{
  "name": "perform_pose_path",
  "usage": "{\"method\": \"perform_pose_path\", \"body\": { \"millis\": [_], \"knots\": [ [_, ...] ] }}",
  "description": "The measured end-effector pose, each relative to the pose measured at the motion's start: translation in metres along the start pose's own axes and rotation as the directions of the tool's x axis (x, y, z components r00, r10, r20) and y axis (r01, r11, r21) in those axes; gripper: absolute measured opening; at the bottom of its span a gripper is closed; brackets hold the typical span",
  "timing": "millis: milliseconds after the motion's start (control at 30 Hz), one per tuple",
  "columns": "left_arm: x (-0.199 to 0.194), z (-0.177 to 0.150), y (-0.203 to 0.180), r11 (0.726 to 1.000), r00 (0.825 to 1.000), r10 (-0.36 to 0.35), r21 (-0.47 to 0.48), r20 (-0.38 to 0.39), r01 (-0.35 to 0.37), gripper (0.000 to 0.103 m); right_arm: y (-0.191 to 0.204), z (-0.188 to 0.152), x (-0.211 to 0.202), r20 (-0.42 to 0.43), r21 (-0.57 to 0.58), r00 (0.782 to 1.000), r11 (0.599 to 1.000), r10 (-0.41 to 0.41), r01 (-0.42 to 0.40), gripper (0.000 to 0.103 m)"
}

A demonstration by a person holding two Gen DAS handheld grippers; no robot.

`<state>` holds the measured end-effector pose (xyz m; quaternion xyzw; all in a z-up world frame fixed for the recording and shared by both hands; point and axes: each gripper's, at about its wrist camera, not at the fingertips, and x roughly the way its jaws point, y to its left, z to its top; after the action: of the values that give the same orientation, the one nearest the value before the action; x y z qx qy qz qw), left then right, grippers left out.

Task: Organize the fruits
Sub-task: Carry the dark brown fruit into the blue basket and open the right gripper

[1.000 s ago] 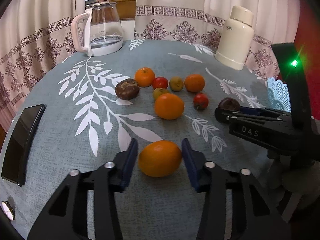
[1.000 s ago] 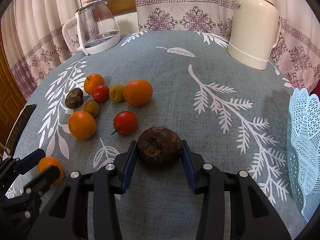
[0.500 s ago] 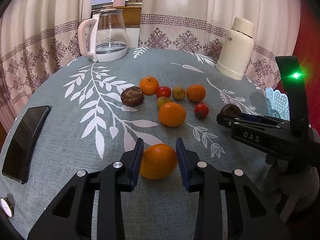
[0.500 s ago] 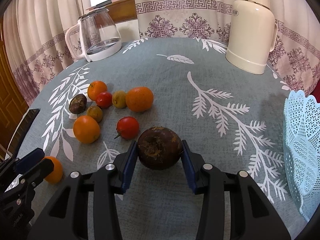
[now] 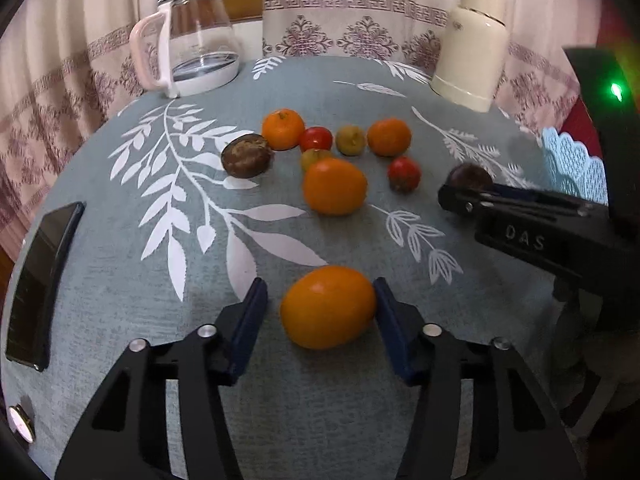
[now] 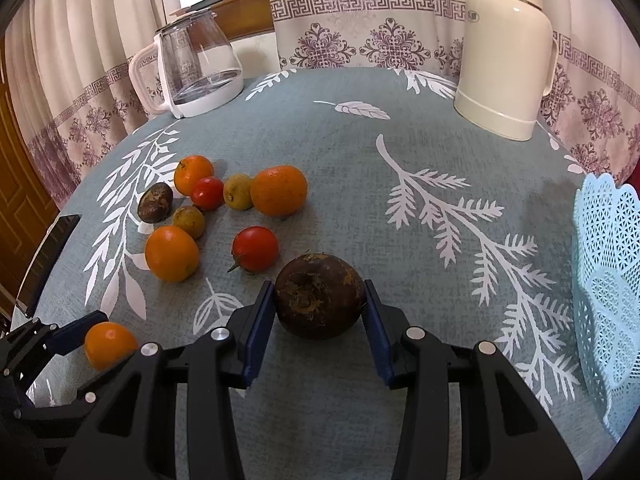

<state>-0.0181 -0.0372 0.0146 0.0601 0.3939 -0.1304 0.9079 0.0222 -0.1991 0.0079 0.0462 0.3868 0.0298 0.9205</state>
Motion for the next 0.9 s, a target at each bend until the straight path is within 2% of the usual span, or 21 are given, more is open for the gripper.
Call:
{"method": "perform_pose_path", "body": {
  "millis": [33,133,267,433,600,733,900],
  "knots": [
    [-0.001,-0.001,-0.003,1.0,1.0,-0.003,0.015,0.003,0.003,0.046,0.0,0.0,0.0,0.001,0.001,1.0,1.0,0.002,-0.002,0.044],
    [-0.004,-0.003,-0.005,1.0,1.0,0.003,0.022,0.011,-0.004,0.046,-0.002,0.0,-0.002,0.011,0.007,1.0,1.0,0.008,-0.008,0.044],
    [-0.009,-0.003,0.006,0.999,0.999,-0.012,-0.03,0.041,0.013,0.046,-0.004,0.0,-0.01,0.041,0.018,0.999,1.0,0.012,-0.013,0.044],
    [-0.02,-0.003,0.009,0.998,0.995,0.013,-0.058,0.1,-0.007,0.046,-0.011,0.003,-0.019,0.077,0.049,0.997,0.998,0.021,-0.025,0.044],
    [-0.024,-0.002,0.014,0.996,0.992,0.031,-0.082,0.119,-0.021,0.046,-0.021,0.004,-0.035,0.143,0.088,0.99,0.996,0.014,-0.027,0.044],
    [-0.024,-0.001,0.015,0.995,0.992,0.042,-0.092,0.123,-0.031,0.046,-0.028,0.004,-0.057,0.229,0.108,0.973,0.994,-0.041,0.017,0.044],
    [-0.027,-0.001,0.014,0.995,0.989,0.062,-0.092,0.134,-0.05,0.046,-0.049,0.0,-0.087,0.324,0.196,0.928,0.973,-0.184,0.124,0.044]
  ]
}}
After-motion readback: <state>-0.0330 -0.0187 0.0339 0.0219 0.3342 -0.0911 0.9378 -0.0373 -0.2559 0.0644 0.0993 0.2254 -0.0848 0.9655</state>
